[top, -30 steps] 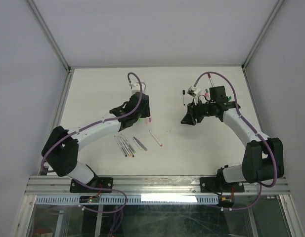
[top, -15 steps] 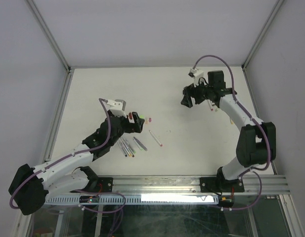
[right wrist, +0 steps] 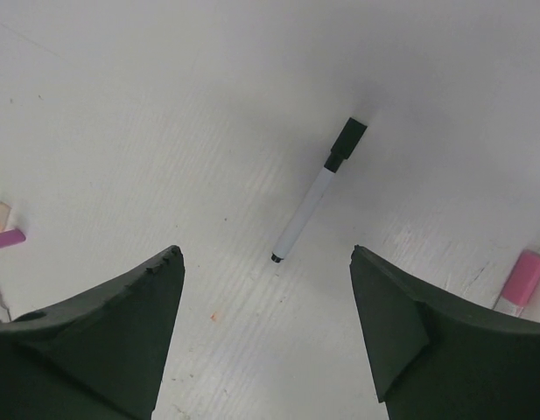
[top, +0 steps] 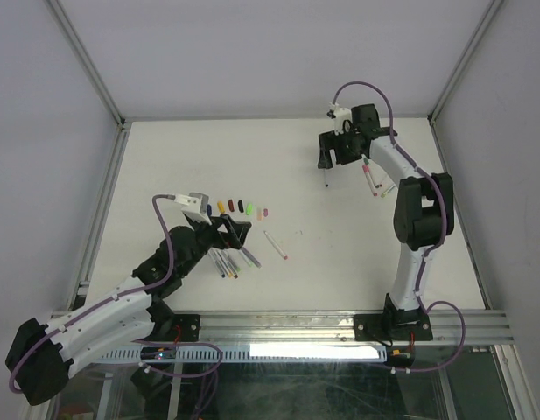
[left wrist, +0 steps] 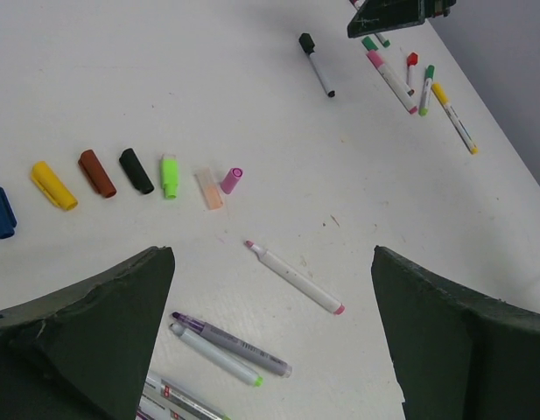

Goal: Open the pen caps
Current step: Pick up the pen from the center of the board.

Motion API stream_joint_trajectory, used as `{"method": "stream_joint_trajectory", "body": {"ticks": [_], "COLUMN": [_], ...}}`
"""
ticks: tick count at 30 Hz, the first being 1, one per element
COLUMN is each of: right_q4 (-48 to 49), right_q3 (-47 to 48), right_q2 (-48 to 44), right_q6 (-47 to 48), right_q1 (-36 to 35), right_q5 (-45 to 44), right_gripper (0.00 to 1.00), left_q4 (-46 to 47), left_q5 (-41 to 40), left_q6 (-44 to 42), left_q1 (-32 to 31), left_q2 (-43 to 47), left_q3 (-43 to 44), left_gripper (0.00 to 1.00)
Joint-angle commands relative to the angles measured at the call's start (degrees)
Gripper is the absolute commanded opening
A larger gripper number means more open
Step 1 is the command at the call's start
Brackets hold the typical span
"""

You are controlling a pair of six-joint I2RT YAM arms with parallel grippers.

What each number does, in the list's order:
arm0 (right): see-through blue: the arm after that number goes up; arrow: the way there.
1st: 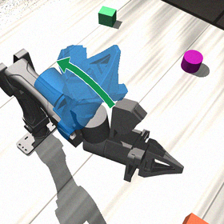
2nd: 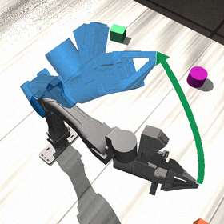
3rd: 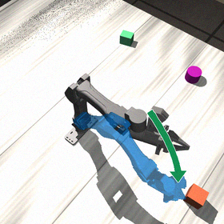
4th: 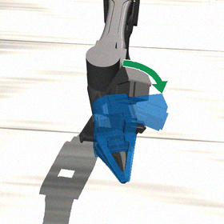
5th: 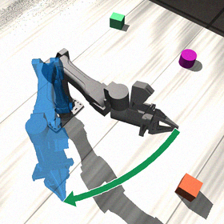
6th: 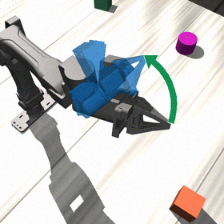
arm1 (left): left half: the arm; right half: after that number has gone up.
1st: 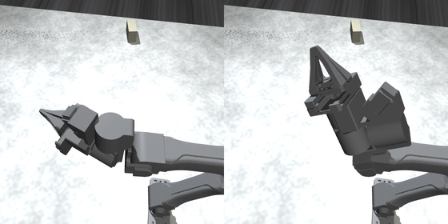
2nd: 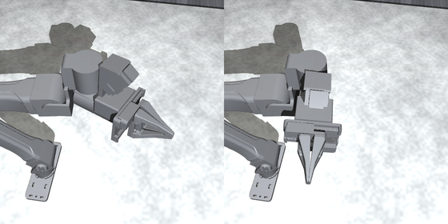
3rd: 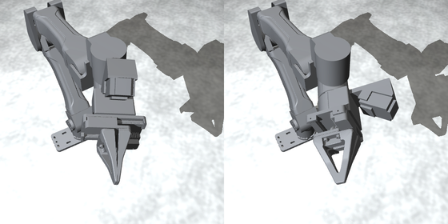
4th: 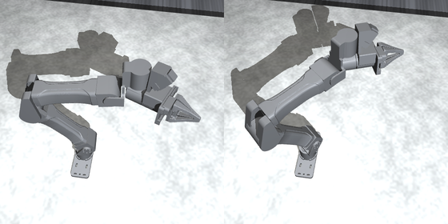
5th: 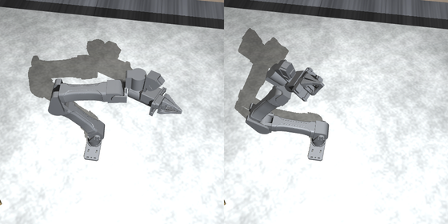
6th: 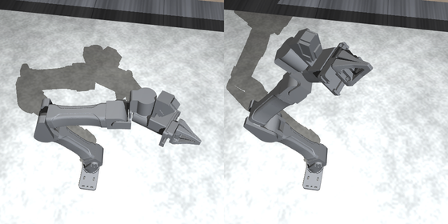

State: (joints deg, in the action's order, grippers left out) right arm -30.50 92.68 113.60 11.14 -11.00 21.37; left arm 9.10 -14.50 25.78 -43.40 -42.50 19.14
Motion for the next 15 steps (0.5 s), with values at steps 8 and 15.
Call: {"method": "stream_joint_trajectory", "body": {"ticks": [8,15], "right_q4": [-0.23,0.65], "right_q3": [5.11,6.07], "right_q2": [4.66,7.08], "right_q6": [-6.56,-7.99], "right_q1": [-3.46,-5.83], "right_q5": [-13.03,-18.77], "right_gripper": [0.81,0.81], "left_q4": [3.30,3.16], "left_q5": [-0.61,-0.85], "left_q6": [-0.14,0.15], "left_q1": [0.40,0.37], "left_q2": [3.11,3.08], "left_q3": [-0.85,-1.07], "left_gripper": [0.99,0.99]}}
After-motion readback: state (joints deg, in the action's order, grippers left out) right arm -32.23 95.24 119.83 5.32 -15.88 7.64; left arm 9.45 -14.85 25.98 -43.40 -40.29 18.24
